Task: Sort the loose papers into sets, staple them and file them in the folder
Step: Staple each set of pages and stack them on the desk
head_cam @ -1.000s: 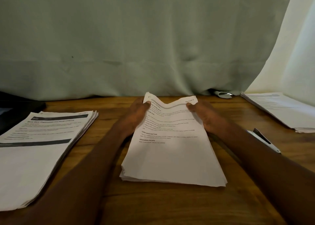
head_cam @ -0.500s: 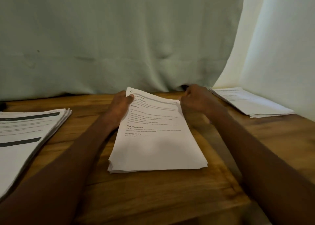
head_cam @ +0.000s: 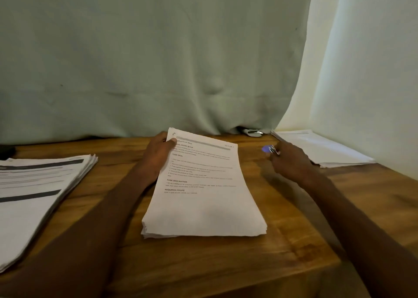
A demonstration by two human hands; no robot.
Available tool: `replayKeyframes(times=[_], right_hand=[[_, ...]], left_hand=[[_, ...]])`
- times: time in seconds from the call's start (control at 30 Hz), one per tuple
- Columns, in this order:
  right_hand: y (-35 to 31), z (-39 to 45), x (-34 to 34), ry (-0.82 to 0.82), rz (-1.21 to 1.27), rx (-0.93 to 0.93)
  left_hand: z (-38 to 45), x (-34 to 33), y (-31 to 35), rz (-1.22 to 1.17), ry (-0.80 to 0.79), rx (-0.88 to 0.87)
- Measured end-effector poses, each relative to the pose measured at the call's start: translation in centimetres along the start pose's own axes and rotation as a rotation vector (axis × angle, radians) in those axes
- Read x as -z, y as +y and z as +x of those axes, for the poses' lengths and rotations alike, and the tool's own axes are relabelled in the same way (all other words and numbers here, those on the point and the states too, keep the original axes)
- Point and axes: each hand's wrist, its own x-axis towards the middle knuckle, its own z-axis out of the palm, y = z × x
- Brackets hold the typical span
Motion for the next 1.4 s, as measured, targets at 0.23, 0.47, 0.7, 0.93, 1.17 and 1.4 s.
replayKeyframes(times=[0.23,0.47,0.7,0.93,1.17,1.4], right_hand=[[-10.8,4.4,-4.2,0.016,0.583,0.284],[-14.7,6.5,-10.5,-0.050,0.117,0.458],[-13.4,7.1,-11.7,-0.061,0.077,0.462],[-12.9,6.8,-11.7,-0.090,0.099,0.463],[-13.6,5.8,-10.8,-0.174,0.315,0.455],[-13.5,5.6,-10.6,-0.246,0.384,0.395]], left_hand=[[0.8,1.6,-1.0,0.080,0.020,-0.024],[1.9,1.7,-2.4,0.088,-0.002,-0.062],[2.1,1.3,-2.7,0.092,-0.037,-0.071],[0.9,0.8,-2.4,0.092,-0.061,-0.062],[1.4,1.0,-1.5,0.121,-0.088,-0.013],[0.9,0.9,-1.2,0.072,-0.074,0.000]])
